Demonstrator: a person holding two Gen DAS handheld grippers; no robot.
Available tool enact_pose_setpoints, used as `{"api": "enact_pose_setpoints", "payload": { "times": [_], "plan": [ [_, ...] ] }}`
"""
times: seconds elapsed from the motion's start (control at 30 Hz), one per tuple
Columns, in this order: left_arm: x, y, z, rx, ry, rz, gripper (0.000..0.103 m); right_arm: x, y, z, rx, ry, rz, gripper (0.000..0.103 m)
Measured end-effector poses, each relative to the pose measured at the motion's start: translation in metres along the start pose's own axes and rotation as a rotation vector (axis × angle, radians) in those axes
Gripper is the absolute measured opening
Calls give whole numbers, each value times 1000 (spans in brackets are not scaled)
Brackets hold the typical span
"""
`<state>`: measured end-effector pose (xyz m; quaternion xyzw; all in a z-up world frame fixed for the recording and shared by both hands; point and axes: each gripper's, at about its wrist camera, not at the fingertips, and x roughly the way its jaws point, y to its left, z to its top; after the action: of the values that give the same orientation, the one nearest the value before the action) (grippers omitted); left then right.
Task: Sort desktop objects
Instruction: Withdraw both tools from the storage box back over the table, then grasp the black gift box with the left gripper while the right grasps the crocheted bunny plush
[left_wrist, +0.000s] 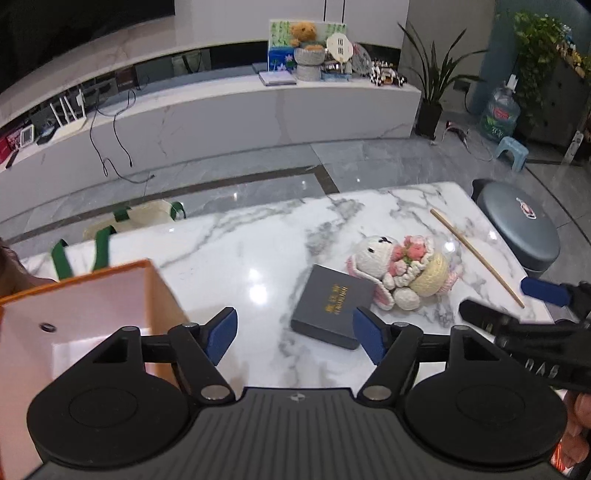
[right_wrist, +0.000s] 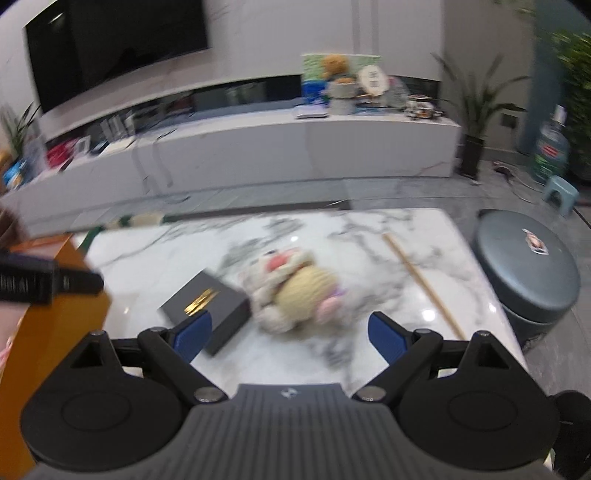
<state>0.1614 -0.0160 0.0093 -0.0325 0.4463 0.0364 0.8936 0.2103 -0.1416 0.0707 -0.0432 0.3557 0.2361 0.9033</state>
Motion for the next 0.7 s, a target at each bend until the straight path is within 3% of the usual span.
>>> {"api": "enact_pose_setpoints", "payload": {
  "times": [0.13,0.27,0.43,0.57,0.7],
  "plan": [
    [30,-14,-8,-24,56,9,82,13,-16,7,22,22,24,92],
    [52,-26,-15,-27,64,33,82,33,-13,9,-54,55,59,92],
    [73,-39,-18,0,60,130,81,53,-11,12,-48,68,46,91],
    [88,-40,-17,-8,83,120,81,61,-14,21,-3,62,74,91],
    [95,-44,-14,-5,58,117,87,70,-15,25,16,77,71,91]
  ]
}}
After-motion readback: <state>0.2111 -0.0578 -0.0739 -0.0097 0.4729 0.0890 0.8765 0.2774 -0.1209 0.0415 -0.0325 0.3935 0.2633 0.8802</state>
